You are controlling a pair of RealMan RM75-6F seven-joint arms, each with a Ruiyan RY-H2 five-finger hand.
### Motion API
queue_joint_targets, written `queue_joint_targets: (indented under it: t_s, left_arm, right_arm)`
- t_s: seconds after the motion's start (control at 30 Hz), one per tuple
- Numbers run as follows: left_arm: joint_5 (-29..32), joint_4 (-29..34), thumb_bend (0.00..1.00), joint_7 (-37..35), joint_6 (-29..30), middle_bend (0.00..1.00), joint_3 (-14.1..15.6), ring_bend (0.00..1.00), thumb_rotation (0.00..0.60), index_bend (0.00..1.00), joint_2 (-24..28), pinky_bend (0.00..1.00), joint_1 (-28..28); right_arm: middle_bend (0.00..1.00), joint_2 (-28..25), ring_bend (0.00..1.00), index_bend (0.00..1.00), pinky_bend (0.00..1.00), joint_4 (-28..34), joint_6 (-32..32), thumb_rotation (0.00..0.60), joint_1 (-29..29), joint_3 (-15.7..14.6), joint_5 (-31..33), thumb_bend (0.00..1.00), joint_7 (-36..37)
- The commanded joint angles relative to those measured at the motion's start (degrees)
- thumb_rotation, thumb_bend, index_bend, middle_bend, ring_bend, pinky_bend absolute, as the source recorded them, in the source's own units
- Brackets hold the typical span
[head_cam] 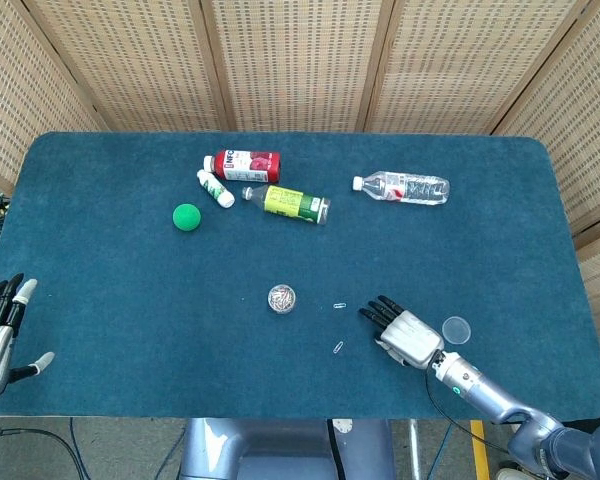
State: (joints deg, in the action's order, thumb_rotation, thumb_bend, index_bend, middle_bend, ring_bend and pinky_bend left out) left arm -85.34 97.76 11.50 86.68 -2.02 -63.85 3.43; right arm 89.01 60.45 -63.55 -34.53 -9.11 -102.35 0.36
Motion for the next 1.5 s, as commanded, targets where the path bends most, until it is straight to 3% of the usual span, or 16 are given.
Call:
queue_joint_targets:
  t_s: [0.03, 0.33, 0.53, 0.7, 0.9, 1.0, 1.1, 1.5]
  left_arm:
    - [-0.02, -0.01, 0.0, -0.02, -0.01, 0.0, 0.0, 0.0, 0.6, 0.0, 0.0, 0.0, 0.02]
    - [-0.11, 0.1, 0.0, -0.24, 0.1, 0.0, 0.0, 0.0, 0.6, 0.0, 0.16, 0.0, -0.02]
    - [-0.27, 0.28, 0.0, -0.47, 0.25, 0.0, 0.02, 0.0, 0.6, 0.0, 0.34, 0.0, -0.06]
    - [-0.32, 0.51, 0.0, -0.9, 0.57, 0.0, -0.12, 0.0, 0.6, 0.0, 0.63, 0.0, -0.15]
    - [0.25, 0.62, 0.0, -1.56, 0.62, 0.0, -0.53, 0.0, 0.6, 0.0, 0.97, 0.0, -0.13]
    - [0.27, 1.13, 0.0, -2.4, 1.3, 0.0, -0.88, 0.0, 0.6, 0.0, 1.63, 0.0, -0.34]
    - [1.07, 1.3, 0.0, -2.88, 0.78, 0.0, -1.14, 0.0, 0.6, 0.0, 1.98, 0.0, -0.19]
    - [3.63, 1.04, 0.0, -2.93, -1.53, 0.0, -1.85, 0.0, 0.6, 0.0, 2.08, 0.0, 0.76]
  right_arm:
    - [0.07, 0.06, 0.0, 0.59, 0.05, -0.02, -0.29, 0.6, 0.06, 0.22, 0.1, 0.4, 0.01]
    - [0.08, -0.49, 0.0, 0.6, 0.05, 1.25, -1.13, 0.6, -0.1, 0.88, 0.19, 0.4, -0.42]
    - [0.08, -2.21, 0.0, 0.6, 0.05, 5.04, -2.07, 0.6, -1.61, 3.47, 0.73, 0.4, -1.21]
    - [0.08, -3.9, 0.0, 0.6, 0.05, 11.15, -0.92, 0.6, -4.66, 8.15, 2.86, 0.4, -2.34]
    - [0.08, -3.46, 0.0, 0.6, 0.05, 15.94, 7.03, 0.6, -10.3, 14.89, 9.46, 0.4, -2.55]
    - [0.08, 0.14, 0.0, 0.6, 0.05, 15.86, 14.83, 0.6, -15.85, 20.51, 16.33, 0.4, -3.89]
    - [0.08, 2.93, 0.0, 0.6, 0.05, 14.69, 18.09, 0.6, -18.49, 22.57, 20.2, 0.4, -6.34]
    - [0.08, 12.83, 0.0, 0.6, 0.05, 7.04, 23.04, 0.6, -23.9, 24.17, 29.26, 0.4, -11.9]
